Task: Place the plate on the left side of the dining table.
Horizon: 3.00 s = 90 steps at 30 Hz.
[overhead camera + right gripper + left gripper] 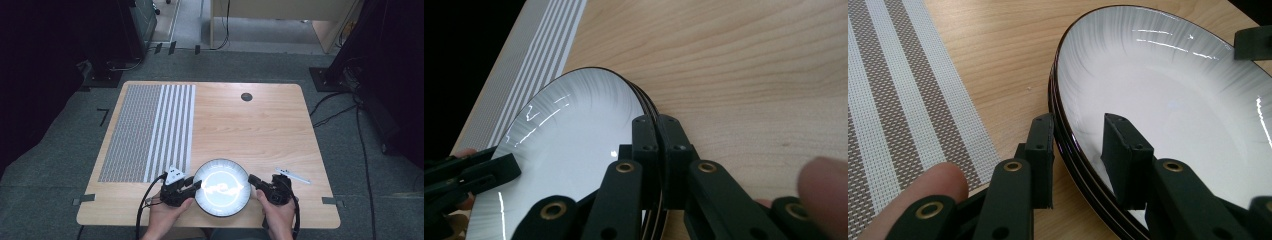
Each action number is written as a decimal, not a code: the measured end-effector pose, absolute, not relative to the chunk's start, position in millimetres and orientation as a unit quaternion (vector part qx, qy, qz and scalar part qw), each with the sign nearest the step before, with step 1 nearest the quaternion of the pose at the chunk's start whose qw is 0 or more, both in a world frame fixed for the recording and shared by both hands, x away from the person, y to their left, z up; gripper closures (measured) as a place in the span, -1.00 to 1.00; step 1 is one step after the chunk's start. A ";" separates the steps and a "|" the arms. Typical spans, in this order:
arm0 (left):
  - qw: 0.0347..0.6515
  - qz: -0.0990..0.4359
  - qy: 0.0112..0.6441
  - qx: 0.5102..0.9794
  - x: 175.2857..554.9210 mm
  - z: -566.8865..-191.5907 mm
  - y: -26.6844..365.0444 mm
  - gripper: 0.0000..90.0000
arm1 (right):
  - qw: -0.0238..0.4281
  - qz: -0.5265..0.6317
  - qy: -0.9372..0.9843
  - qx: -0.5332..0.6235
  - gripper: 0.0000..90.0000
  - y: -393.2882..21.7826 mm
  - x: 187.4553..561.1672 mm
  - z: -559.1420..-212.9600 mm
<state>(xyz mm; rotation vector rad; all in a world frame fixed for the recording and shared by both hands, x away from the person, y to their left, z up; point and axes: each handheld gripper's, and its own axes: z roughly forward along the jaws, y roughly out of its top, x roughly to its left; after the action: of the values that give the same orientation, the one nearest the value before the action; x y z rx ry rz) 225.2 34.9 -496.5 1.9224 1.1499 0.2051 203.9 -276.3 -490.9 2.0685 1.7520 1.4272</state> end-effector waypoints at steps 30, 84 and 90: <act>0.439 0.109 0.472 0.757 219.1 -502.1 29.2 0.44 | 0.147 0.396 0.634 0.647 0.74 -245.9 197.6 -478.1; 0.454 0.065 0.463 0.759 224.5 -490.4 36.2 0.23 | -0.100 0.482 0.509 0.706 0.87 -279.1 220.2 -502.7; 0.461 0.061 0.463 0.755 224.1 -486.1 38.8 0.26 | -0.108 0.491 0.506 0.701 0.87 -276.9 219.1 -501.1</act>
<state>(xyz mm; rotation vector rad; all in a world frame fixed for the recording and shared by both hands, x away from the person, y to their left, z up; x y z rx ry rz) 224.1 38.8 -486.1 1.8566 1.1404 0.1490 219.1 -276.9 -501.1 2.3680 1.7082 1.6583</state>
